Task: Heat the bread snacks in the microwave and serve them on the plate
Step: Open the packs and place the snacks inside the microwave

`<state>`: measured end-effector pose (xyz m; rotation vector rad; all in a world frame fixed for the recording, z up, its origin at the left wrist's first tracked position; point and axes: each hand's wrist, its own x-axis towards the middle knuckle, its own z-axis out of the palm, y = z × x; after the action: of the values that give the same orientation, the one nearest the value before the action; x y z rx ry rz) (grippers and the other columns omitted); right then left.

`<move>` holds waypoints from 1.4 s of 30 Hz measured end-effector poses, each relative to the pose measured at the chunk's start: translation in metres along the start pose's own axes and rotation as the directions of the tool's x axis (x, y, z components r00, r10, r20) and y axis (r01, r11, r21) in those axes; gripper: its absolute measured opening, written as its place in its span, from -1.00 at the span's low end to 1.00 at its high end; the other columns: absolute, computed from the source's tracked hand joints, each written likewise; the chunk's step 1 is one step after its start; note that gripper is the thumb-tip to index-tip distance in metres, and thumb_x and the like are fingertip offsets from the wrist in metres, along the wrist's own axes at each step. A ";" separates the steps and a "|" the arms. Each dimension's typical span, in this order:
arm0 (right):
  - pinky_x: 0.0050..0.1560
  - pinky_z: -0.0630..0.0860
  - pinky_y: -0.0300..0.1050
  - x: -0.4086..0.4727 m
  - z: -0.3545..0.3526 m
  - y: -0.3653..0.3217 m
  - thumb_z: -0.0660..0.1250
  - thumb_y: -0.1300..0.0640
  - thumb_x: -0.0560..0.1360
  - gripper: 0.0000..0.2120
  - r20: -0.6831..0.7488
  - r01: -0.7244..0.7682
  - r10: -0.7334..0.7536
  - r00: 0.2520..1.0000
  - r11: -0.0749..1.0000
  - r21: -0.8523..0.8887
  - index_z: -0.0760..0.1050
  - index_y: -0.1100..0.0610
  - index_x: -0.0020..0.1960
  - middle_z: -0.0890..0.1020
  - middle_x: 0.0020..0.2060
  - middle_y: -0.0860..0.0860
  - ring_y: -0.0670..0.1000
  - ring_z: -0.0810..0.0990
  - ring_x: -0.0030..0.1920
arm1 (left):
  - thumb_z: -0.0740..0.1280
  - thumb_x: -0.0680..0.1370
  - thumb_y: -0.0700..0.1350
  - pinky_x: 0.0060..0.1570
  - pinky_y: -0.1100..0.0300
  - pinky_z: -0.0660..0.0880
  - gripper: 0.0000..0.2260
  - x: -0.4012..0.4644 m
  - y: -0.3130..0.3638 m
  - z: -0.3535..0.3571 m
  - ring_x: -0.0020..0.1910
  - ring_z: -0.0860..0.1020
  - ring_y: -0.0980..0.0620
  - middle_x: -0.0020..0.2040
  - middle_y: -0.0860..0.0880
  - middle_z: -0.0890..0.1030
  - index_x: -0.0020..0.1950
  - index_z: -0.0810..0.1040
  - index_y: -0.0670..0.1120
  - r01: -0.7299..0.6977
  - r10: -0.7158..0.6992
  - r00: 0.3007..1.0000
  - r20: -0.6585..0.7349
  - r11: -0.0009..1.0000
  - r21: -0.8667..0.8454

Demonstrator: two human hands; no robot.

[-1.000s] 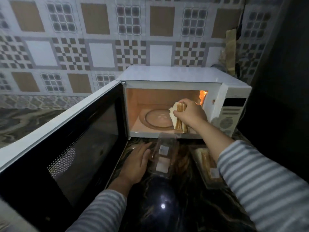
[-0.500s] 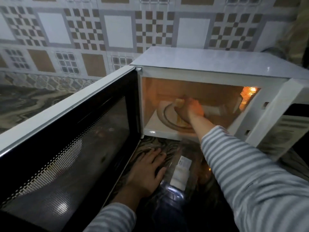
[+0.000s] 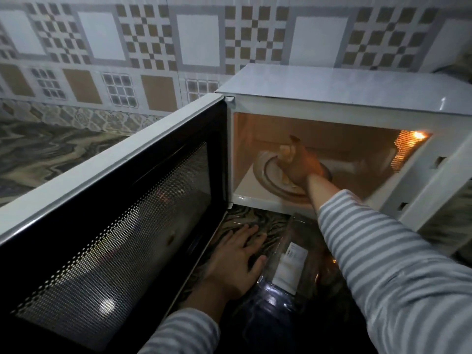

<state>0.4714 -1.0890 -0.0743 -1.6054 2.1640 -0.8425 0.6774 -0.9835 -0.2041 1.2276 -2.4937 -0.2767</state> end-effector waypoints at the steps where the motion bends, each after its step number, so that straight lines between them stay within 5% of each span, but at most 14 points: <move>1: 0.27 0.36 0.01 -0.004 -0.002 0.000 0.34 -0.09 0.50 -0.28 -0.014 -0.018 0.018 1.000 1.000 0.019 0.05 -0.10 0.54 0.40 0.40 0.13 0.21 0.39 0.37 | -0.13 0.47 0.25 0.41 0.24 -0.13 -0.36 0.000 0.000 0.000 0.54 0.08 0.08 0.55 0.06 0.19 0.51 0.25 0.09 -0.002 0.002 1.000 0.002 1.000 0.002; 6: 0.13 0.41 -0.05 -0.038 -0.013 0.002 0.31 -0.06 0.52 -0.60 -0.073 -0.098 0.091 0.993 0.991 -0.096 0.47 0.15 0.26 0.53 0.26 0.17 0.20 0.50 0.25 | -0.20 0.48 0.22 0.38 0.30 -0.13 -0.35 0.001 -0.001 0.003 0.53 0.10 0.08 0.54 0.05 0.20 0.51 0.23 0.08 0.024 -0.024 1.000 0.018 1.000 -0.017; 11: 0.13 0.47 -0.07 -0.105 -0.043 0.017 0.28 0.04 0.52 -0.71 -0.077 -0.029 0.022 0.997 0.995 -0.098 0.52 0.05 0.22 0.57 0.20 0.07 0.14 0.53 0.19 | 0.07 0.64 -0.03 0.31 0.35 0.17 -0.64 -0.011 0.013 -0.012 0.38 0.40 0.02 0.36 -0.04 0.50 0.35 0.49 -0.06 0.086 -0.117 0.990 -0.075 0.940 -0.330; 14: 0.03 0.49 -0.10 -0.157 -0.064 0.026 0.26 0.04 0.54 -0.73 -0.080 0.005 -0.013 0.997 0.994 -0.108 0.54 0.05 0.22 0.58 0.16 0.02 0.07 0.55 0.11 | 0.09 0.63 0.04 0.35 0.21 0.31 -0.65 -0.027 0.019 -0.027 0.28 0.49 0.02 0.25 -0.05 0.57 0.26 0.53 -0.08 0.064 -0.159 0.970 -0.183 0.896 -0.439; 20: 0.04 0.48 -0.11 -0.246 -0.092 0.061 0.31 0.10 0.53 -0.75 -0.091 0.015 -0.026 0.995 0.992 -0.125 0.55 0.06 0.19 0.56 0.13 0.04 0.06 0.55 0.10 | 0.09 0.63 -0.02 0.39 0.08 0.29 -0.64 -0.041 0.063 -0.060 0.33 0.43 -0.09 0.31 -0.14 0.49 0.31 0.46 -0.16 -0.080 -0.031 0.945 -0.327 0.944 -0.321; 25: 0.05 0.39 -0.22 -0.295 -0.107 0.098 0.37 0.13 0.49 -0.74 -0.094 0.000 -0.017 0.995 0.985 -0.171 0.58 0.04 0.17 0.57 0.12 0.07 0.07 0.53 0.13 | 0.10 0.59 0.02 0.35 0.11 0.33 -0.63 -0.043 0.126 -0.062 0.37 0.39 -0.03 0.35 -0.08 0.46 0.27 0.48 -0.13 -0.322 0.210 0.891 -0.402 0.917 -0.235; 29: 0.21 0.41 -0.10 -0.319 -0.107 0.127 0.40 0.14 0.47 -0.69 -0.053 0.025 -0.039 0.998 0.968 -0.249 0.57 0.09 0.21 0.55 0.11 0.09 0.09 0.50 0.17 | 0.25 0.55 0.04 0.38 0.12 0.32 -0.59 -0.049 0.172 -0.039 0.39 0.36 -0.01 0.42 -0.07 0.40 0.35 0.44 -0.10 -0.427 0.356 0.884 -0.302 0.878 -0.215; 31: 0.24 0.40 -0.08 -0.327 -0.103 0.142 0.40 0.12 0.48 -0.70 -0.023 0.055 -0.064 0.998 0.962 -0.268 0.58 0.09 0.20 0.54 0.10 0.06 0.06 0.48 0.17 | 0.29 0.53 0.13 0.46 0.14 0.15 -0.42 -0.050 0.183 -0.020 0.50 0.18 0.04 0.54 -0.02 0.21 0.49 0.26 -0.04 -0.409 0.376 0.909 -0.182 0.891 -0.200; 34: 0.26 0.37 -0.11 -0.332 -0.097 0.161 0.36 0.06 0.51 -0.73 0.022 0.110 -0.108 0.994 0.957 -0.267 0.58 0.02 0.21 0.52 0.08 -0.02 -0.01 0.44 0.16 | 0.31 0.47 0.24 0.51 -0.09 0.02 -0.16 -0.050 0.184 0.004 0.56 -0.06 0.03 0.59 0.01 -0.08 0.58 -0.04 -0.04 -0.327 0.331 0.943 -0.002 0.931 -0.161; 38: 0.21 0.40 -0.11 -0.327 -0.088 0.178 0.37 0.00 0.50 -0.72 0.047 0.240 -0.236 0.971 0.929 -0.282 0.59 -0.02 0.20 0.52 0.03 -0.06 -0.04 0.43 0.10 | 0.14 0.33 0.48 0.49 -0.17 -0.04 0.02 -0.046 0.181 0.021 0.56 -0.10 -0.02 0.59 -0.04 -0.18 0.57 -0.17 -0.06 -0.200 0.213 0.970 0.115 0.974 -0.109; 42: 0.11 0.44 -0.08 -0.319 -0.079 0.191 0.35 0.02 0.51 -0.76 0.019 0.346 -0.357 0.934 0.892 -0.290 0.62 0.00 0.16 0.55 -0.03 -0.05 -0.01 0.44 0.05 | 0.03 0.35 0.47 0.47 -0.09 -0.09 -0.03 -0.045 0.182 0.032 0.56 -0.10 0.00 0.59 -0.04 -0.17 0.58 -0.16 -0.06 -0.167 0.179 0.976 0.125 0.981 -0.104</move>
<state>0.3834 -0.7298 -0.1608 -2.1937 2.1292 -0.6707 0.5578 -0.8368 -0.1847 0.9776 -2.6493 -0.4377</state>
